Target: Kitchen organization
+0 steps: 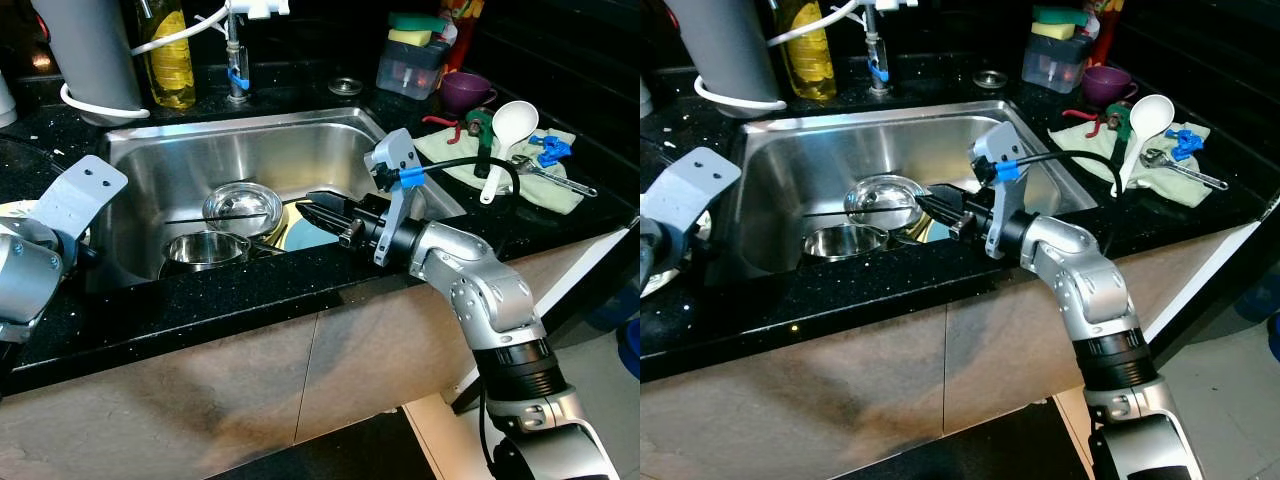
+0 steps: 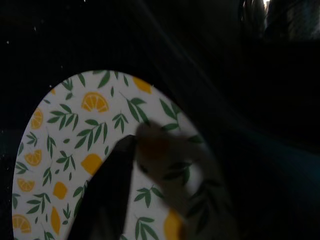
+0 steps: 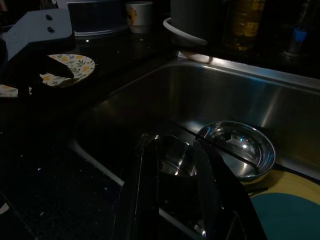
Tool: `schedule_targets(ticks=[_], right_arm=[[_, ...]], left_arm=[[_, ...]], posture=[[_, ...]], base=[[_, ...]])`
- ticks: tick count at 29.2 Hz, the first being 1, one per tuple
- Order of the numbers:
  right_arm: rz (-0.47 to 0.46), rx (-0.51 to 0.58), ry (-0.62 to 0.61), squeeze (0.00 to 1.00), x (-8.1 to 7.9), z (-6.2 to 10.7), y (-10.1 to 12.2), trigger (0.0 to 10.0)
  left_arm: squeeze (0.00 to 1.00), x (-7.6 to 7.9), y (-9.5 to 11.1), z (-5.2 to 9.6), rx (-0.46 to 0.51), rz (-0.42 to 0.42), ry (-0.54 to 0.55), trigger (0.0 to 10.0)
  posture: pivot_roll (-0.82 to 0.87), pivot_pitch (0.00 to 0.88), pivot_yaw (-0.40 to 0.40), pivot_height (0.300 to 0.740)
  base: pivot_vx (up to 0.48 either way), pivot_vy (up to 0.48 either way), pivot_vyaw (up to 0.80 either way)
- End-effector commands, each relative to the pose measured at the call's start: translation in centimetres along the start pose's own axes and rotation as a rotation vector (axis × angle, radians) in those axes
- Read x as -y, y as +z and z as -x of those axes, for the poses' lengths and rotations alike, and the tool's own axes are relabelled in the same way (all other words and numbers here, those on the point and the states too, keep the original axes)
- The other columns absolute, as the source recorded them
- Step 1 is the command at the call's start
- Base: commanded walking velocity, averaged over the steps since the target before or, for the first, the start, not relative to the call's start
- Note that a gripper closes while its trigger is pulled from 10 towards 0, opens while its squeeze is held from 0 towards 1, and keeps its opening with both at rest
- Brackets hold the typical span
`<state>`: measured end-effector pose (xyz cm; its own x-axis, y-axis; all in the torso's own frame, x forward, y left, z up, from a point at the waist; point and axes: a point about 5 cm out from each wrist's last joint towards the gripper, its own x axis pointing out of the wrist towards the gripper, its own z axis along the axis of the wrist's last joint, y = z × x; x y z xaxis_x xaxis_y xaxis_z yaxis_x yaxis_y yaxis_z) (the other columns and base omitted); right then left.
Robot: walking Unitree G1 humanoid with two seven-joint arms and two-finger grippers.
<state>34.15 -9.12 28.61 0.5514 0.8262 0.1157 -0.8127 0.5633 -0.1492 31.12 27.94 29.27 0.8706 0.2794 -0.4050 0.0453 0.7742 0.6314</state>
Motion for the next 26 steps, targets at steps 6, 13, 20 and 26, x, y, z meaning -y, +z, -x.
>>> schedule_targets(ticks=[6,13,20,26], right_arm=[[-0.002,0.004,-0.005,0.0,0.0,0.4,-0.1,10.0],[-0.001,0.007,-0.012,0.0,0.1,0.4,0.0,10.0],[-0.003,0.012,-0.028,0.0,0.4,0.5,0.1,10.0],[-0.003,0.016,-0.036,0.0,0.5,0.5,0.1,10.0]], left_arm=[[0.0,0.5,-0.6,-0.4,-0.031,0.049,-0.027,0.0],[0.0,0.8,0.2,-0.4,0.014,0.076,-0.035,0.0],[0.0,0.9,2.8,-0.1,0.176,0.102,-0.033,0.0],[0.0,0.9,5.7,0.7,0.397,0.086,-0.014,0.0]], posture=[[0.02,0.173,-0.048,0.74],[0.02,0.168,-0.047,0.74],[0.02,0.176,-0.047,0.74],[0.02,0.176,-0.046,0.74]], base=[[0.0,0.0,0.0],[0.0,0.0,0.0],[0.0,0.0,0.0],[0.0,0.0,0.0]])
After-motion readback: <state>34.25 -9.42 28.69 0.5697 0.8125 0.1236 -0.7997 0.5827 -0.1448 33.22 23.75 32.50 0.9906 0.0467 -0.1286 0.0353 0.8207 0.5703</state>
